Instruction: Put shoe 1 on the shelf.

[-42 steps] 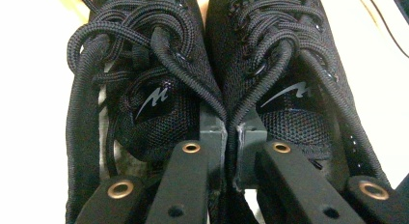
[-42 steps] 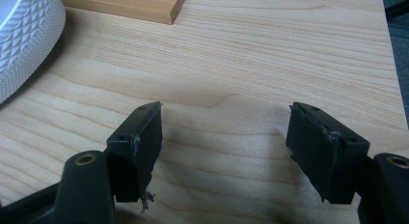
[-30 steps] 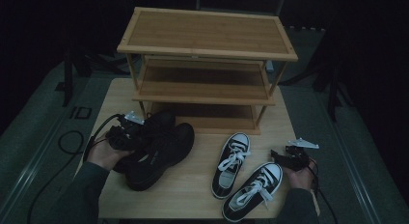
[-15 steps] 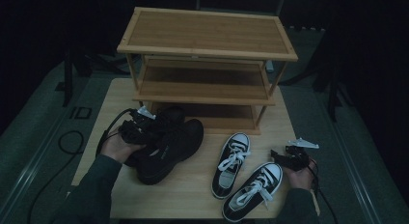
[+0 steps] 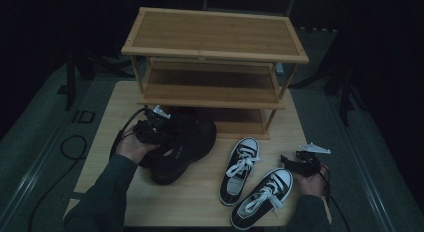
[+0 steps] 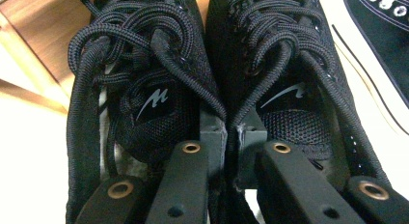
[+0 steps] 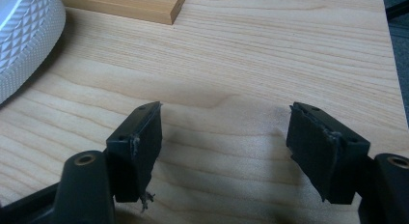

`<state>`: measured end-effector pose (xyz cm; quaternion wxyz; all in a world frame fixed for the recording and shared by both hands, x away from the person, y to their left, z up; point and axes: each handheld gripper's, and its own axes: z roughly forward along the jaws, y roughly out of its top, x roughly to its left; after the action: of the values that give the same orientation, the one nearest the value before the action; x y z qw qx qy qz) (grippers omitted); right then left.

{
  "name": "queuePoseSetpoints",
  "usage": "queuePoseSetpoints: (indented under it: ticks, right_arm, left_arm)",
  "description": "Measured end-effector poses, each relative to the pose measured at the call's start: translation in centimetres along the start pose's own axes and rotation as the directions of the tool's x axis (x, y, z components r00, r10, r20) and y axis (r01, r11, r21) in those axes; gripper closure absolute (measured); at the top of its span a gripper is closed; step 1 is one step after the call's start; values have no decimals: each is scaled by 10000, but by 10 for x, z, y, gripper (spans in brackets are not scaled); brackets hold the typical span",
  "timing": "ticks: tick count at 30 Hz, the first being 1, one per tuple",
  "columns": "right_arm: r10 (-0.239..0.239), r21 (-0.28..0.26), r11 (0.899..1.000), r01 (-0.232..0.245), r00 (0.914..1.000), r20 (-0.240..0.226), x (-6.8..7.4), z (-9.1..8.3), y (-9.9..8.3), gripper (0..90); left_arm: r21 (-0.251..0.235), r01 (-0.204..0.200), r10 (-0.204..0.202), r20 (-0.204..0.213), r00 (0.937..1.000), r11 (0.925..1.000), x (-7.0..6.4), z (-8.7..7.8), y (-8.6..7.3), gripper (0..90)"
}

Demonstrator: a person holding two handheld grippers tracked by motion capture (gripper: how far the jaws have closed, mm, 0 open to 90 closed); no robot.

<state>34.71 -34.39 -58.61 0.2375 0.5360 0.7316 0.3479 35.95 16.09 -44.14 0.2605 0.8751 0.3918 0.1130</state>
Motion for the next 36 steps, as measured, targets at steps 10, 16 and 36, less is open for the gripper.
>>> queuePoseSetpoints:
  ticks: [10,16,36]
  right_arm:
    - [-21,11,10000,21,10000,1,0,0,0,281]
    - [9,32,10000,-9,10000,-3,0,0,0,280]
    - [-23,40,10000,23,10000,20,0,0,0,279]
  left_arm:
    - [-27,91,-92,-296,9995,10000,-3,20,15,856]
    - [-172,151,-161,-576,9982,9997,-8,34,28,856]
    - [-487,781,-853,-1710,9816,9958,-6,75,48,855]
